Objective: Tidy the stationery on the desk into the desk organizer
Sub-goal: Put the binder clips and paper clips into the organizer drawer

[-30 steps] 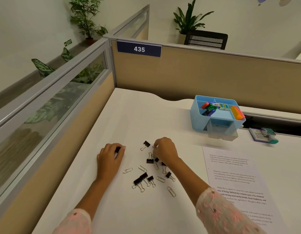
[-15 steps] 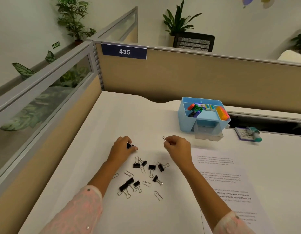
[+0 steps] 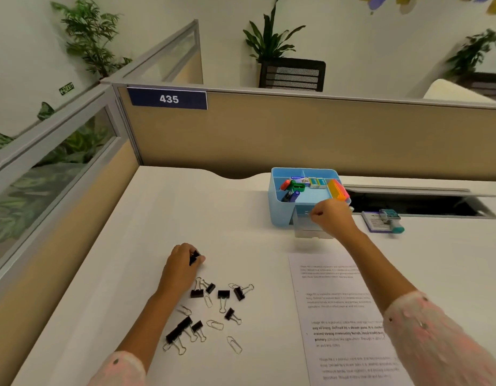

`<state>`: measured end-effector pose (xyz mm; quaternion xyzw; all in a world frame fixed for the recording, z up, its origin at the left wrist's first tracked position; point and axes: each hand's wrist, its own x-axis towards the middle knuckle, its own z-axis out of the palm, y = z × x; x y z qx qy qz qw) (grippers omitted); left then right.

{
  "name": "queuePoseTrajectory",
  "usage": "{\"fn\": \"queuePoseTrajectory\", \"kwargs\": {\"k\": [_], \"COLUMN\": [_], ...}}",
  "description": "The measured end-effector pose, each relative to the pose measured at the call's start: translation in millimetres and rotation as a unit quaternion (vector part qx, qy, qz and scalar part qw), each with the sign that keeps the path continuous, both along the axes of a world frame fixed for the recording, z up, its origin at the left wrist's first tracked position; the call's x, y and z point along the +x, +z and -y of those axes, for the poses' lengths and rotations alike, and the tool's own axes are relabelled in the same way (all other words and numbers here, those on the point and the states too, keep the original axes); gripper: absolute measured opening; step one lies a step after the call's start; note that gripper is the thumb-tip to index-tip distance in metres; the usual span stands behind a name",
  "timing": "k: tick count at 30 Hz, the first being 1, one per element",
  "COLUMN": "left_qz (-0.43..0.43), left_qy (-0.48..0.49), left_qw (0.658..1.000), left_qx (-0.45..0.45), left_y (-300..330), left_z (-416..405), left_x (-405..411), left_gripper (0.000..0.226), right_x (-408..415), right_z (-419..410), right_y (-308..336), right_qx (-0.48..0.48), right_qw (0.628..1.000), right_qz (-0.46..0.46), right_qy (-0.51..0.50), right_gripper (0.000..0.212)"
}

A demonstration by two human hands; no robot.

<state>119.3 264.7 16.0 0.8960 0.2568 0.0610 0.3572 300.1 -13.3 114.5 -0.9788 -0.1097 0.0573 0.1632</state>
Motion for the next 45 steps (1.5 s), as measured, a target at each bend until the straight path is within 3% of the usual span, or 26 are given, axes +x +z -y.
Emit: {"fn": "queuePoseTrajectory", "kwargs": {"k": [6, 11, 15, 16, 18, 20, 24, 29, 31, 34, 39, 45], "left_qz": [0.067, 0.103, 0.127, 0.133, 0.146, 0.162, 0.177, 0.088, 0.023, -0.058, -0.038, 0.015], "left_qy": [-0.054, -0.110, -0.143, -0.150, -0.162, -0.179, -0.217, -0.151, -0.094, -0.033, -0.020, 0.007], "left_qw": [0.996, 0.987, 0.980, 0.979, 0.975, 0.970, 0.960, 0.982, 0.987, 0.968, 0.957, 0.943], "left_qx": [-0.033, -0.055, -0.052, -0.049, -0.044, -0.038, -0.029, -0.072, -0.128, -0.244, -0.285, -0.332], "left_y": [19, 33, 39, 40, 42, 44, 42, 33, 26, 19, 14, 15], "left_z": [51, 92, 116, 121, 130, 137, 146, 146, 139, 128, 119, 118], "left_x": [22, 38, 46, 47, 49, 50, 52, 59, 64, 69, 72, 71], "left_gripper": [0.021, 0.019, 0.021, 0.022, 0.023, 0.023, 0.023, 0.045, 0.047, 0.044, 0.031, 0.020], "right_x": [15, 19, -12, -24, -49, -67, -79, -53, -32, 0, 32, 35], "right_z": [1, 6, 10, 10, 6, 2, 1, 8, 15, 21, 16, 8], "right_y": [-9, -20, -19, -19, -17, -17, -25, -24, -18, -11, -13, -25], "right_qx": [-0.090, -0.052, 0.181, 0.245, 0.368, 0.430, 0.459, 0.388, 0.319, 0.205, -0.003, -0.032], "right_qw": [0.992, 0.998, 0.981, 0.968, 0.922, 0.868, 0.844, 0.903, 0.943, 0.977, 1.000, 0.999], "right_qz": [-0.020, -0.023, 0.062, 0.032, -0.113, -0.245, -0.272, -0.161, -0.068, 0.033, -0.006, -0.016], "right_qy": [0.082, 0.042, -0.027, -0.038, -0.044, -0.034, -0.051, -0.086, -0.074, -0.052, 0.017, 0.028], "right_gripper": [0.024, 0.023, 0.013, 0.010, 0.003, 0.005, 0.011, 0.011, 0.016, 0.021, 0.021, 0.020]}}
